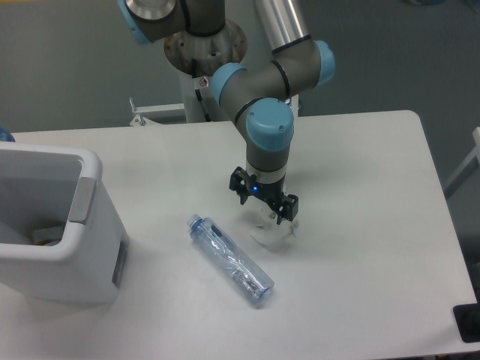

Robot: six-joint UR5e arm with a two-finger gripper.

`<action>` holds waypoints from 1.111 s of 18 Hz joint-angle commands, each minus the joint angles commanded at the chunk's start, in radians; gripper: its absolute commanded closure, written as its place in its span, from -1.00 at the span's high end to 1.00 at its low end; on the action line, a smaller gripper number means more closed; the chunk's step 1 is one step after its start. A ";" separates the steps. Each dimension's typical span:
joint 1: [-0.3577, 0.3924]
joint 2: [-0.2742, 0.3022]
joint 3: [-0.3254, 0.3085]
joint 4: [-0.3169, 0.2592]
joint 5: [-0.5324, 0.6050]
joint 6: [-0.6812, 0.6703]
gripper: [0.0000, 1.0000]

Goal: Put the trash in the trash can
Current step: 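Close the gripper on the crumpled white paper and lift it, then carry the white paper over the white trash bin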

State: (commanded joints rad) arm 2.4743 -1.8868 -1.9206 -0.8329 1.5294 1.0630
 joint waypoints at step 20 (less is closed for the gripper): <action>0.069 0.011 0.231 -0.097 -0.271 -0.319 -1.00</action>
State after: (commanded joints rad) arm 2.5433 -1.8761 -1.6892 -0.9296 1.2582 0.7442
